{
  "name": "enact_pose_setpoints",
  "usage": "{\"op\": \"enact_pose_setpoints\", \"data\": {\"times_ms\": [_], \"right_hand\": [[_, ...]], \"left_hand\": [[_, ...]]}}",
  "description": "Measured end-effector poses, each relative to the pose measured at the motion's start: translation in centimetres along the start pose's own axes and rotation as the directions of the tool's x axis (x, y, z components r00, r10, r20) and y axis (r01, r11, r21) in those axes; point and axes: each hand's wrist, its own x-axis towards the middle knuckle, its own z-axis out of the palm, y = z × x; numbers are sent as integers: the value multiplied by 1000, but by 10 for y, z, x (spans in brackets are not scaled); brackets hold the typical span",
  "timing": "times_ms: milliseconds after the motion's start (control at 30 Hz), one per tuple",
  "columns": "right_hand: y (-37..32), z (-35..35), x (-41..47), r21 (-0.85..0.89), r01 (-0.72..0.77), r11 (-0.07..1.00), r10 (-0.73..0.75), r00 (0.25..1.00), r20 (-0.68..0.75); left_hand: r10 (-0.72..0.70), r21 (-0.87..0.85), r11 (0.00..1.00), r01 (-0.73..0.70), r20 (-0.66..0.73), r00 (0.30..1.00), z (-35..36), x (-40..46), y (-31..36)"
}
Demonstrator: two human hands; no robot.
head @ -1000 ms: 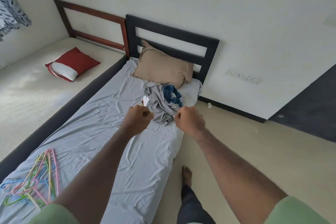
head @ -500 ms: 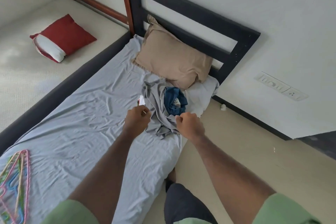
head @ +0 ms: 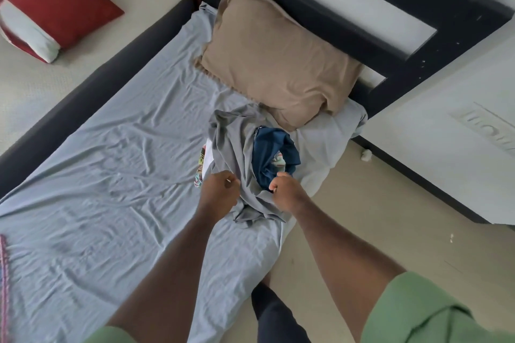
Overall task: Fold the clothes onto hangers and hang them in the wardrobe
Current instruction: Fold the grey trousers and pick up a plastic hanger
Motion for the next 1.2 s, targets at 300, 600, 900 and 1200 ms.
{"op": "enact_pose_setpoints", "data": {"times_ms": [300,600,900,1200], "right_hand": [[16,27,73,-139,-75,987,93,988,125],[-32,41,29,933,-340,119,115,938,327],[-41,24,-6,940,-136,313,-28,988,153],[-24,16,2,962,-232,-147,208,943,259]], "left_hand": [[-65,10,998,65,94,993,25,48,-10],[-268,-285,901,327,226,936,49,48,-17],[-366,-544,701,462,282,887,42,43,-1],[74,-356,931,83,405,911,26,30,24]]}}
